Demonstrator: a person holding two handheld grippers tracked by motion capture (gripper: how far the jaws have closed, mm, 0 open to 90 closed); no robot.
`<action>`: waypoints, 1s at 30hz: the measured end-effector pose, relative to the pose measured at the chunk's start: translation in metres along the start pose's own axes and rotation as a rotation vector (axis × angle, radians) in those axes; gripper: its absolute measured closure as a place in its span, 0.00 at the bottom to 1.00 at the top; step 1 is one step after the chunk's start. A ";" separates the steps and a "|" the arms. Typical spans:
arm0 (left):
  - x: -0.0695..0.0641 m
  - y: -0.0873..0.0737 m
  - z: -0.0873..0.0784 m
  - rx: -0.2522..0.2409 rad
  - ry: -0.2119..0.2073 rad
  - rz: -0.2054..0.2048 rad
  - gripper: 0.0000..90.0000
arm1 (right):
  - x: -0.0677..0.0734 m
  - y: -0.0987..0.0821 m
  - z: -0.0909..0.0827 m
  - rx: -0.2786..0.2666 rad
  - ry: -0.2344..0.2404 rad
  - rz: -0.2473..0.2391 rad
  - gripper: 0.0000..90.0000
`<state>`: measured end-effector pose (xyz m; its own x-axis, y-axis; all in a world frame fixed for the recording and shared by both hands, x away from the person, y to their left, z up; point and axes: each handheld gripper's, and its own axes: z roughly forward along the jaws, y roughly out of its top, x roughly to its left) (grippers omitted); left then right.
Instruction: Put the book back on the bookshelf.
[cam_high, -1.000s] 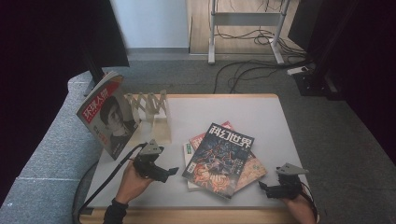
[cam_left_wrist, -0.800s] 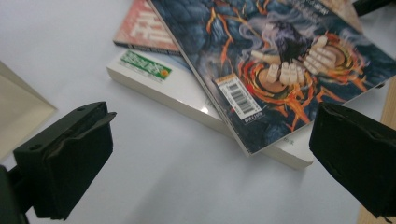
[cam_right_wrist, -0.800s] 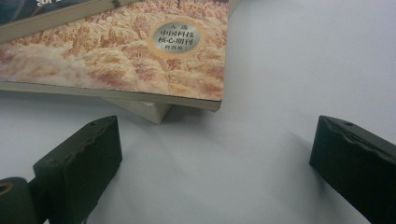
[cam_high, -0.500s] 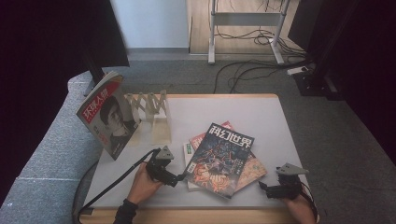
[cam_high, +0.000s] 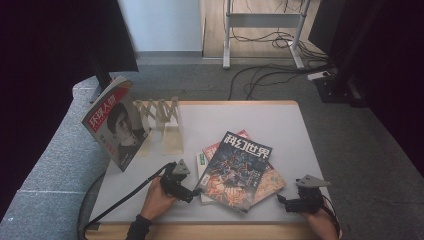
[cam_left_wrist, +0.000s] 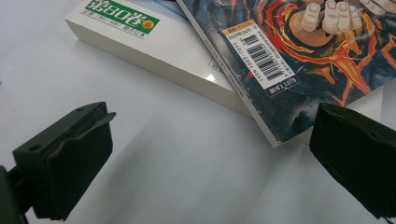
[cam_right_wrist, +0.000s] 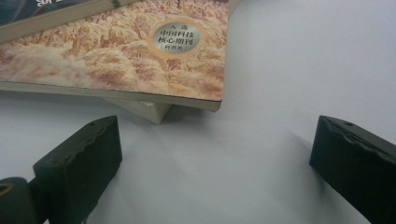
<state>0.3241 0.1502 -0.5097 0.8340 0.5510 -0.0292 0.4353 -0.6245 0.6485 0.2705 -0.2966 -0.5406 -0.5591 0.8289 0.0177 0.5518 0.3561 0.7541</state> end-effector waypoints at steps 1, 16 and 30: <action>0.000 0.000 0.000 0.000 0.000 0.000 0.00 | 0.000 0.000 0.000 0.000 0.000 0.000 0.02; 0.012 0.004 0.009 -0.033 -0.006 -0.047 0.00 | 0.000 0.000 0.000 0.001 0.001 0.000 0.02; 0.014 0.021 0.015 0.000 -0.002 0.001 0.00 | 0.000 0.000 0.000 0.002 0.000 -0.001 0.02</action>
<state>0.3498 0.1360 -0.5082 0.8352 0.5491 -0.0296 0.4341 -0.6254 0.6484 0.2706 -0.2965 -0.5404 -0.5594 0.8287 0.0173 0.5528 0.3575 0.7527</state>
